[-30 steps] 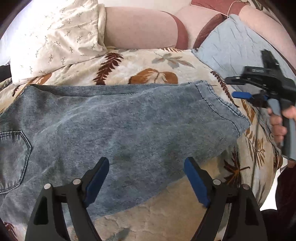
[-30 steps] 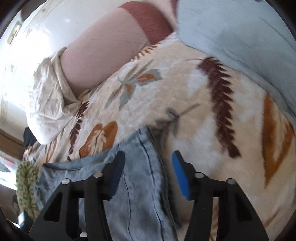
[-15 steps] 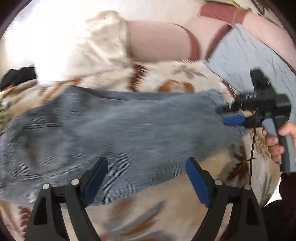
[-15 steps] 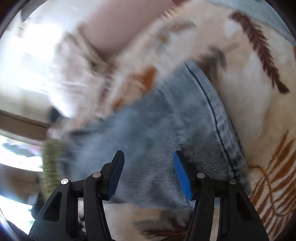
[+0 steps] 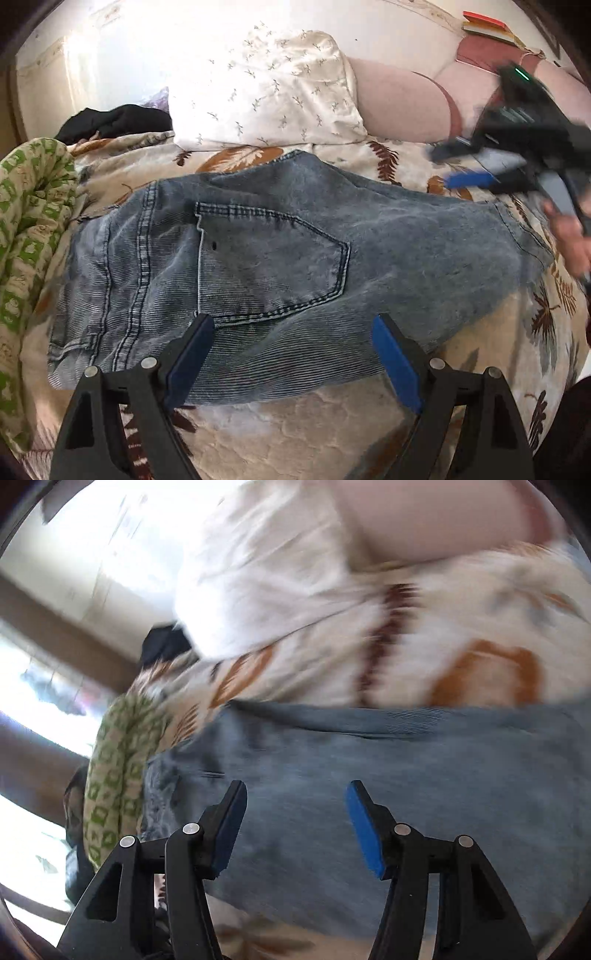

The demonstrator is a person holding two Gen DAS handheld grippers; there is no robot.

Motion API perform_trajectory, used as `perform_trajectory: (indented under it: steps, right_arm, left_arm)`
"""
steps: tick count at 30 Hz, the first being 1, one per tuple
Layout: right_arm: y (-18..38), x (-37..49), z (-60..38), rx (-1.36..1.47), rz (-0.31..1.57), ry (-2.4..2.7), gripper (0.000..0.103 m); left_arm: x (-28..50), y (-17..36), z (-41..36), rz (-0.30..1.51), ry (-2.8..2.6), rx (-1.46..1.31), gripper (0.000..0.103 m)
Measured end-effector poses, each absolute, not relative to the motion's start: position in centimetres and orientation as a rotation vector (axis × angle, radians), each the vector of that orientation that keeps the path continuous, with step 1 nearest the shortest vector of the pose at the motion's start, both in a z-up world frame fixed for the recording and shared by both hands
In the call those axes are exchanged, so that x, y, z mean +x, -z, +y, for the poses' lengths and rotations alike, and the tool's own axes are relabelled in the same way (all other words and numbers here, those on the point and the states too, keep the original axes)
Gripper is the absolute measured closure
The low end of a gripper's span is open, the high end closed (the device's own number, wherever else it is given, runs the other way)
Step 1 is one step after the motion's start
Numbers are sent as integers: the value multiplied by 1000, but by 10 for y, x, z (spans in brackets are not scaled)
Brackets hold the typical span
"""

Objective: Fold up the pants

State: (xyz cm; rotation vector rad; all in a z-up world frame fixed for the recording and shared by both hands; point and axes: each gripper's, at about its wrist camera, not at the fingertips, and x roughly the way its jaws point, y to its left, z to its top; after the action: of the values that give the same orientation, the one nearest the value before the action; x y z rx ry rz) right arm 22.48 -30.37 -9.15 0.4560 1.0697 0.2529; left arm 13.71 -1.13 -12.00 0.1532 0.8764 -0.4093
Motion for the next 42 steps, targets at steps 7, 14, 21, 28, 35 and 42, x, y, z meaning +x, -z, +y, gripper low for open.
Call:
perform_trajectory:
  steps: [7,14,21,28,35,42]
  right_arm:
    - [107,238,-289,336,1136,-84,47]
    - [130,132,-326,190,1081,109,47]
    - [151,99,-344,188,1000,195,41]
    - [159,88,-331,19,954,183,40]
    - [146,102,-330,50,1061,199,38]
    - [81,161,-282,156,985,-59,35]
  left_arm:
    - [169,143,28,933,339,69,15]
    - [164,140,29,920,335,78,15]
    - [171,136,62,885,184,98,14]
    - [184,166,75,926,124,142,2]
    - [180,144,89,957,138,35,3]
    - [163,115,80,854,184,86,3]
